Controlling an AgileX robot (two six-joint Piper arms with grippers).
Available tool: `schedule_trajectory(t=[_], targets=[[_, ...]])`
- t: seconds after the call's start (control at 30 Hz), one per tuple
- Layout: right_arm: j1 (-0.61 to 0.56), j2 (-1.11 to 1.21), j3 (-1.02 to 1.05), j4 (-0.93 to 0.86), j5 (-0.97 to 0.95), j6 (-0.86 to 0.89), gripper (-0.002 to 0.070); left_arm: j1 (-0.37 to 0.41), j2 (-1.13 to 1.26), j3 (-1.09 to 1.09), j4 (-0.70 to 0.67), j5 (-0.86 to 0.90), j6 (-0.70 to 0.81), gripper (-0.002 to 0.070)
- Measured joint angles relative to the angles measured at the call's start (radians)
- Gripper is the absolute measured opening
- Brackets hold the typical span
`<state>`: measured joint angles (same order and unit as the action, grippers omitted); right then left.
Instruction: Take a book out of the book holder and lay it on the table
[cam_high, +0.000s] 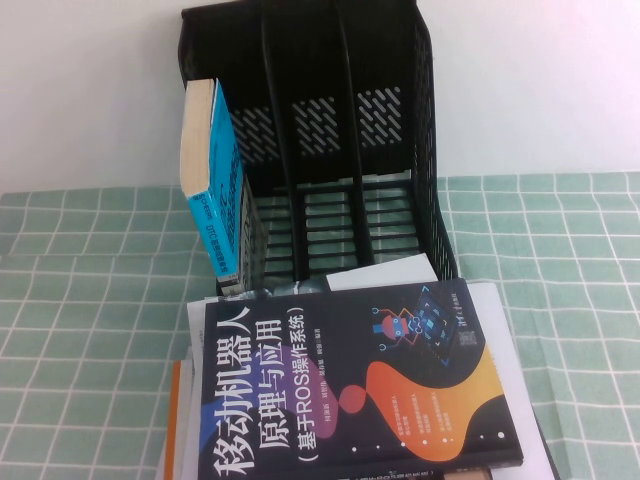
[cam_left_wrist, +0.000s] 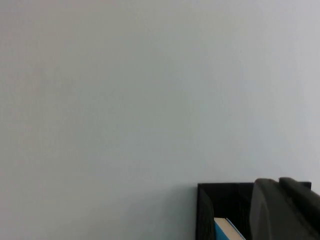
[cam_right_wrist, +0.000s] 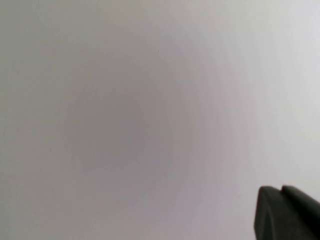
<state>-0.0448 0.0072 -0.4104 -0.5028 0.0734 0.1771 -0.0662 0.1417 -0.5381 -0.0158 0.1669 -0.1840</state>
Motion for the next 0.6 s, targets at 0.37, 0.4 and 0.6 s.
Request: schedule_trajectory(t=[0.37, 0.4, 0.6], targets=[[0.000, 0.249, -0.094, 0.075, 0.156, -0.011, -0.0002, 0.000, 0.225, -0.034, -0.006, 0.129, 0.002, -0.0001], [0.000, 0.282, -0.107, 0.112, 0.211, -0.048, -0.0002, 0.000, 0.244, -0.043, -0.006, 0.151, 0.009, -0.0001], [0.000, 0.485, -0.209, 0.359, 0.682, -0.421, -0.0002, 0.000, 0.300, -0.059, -0.009, 0.218, 0.049, -0.0001]])
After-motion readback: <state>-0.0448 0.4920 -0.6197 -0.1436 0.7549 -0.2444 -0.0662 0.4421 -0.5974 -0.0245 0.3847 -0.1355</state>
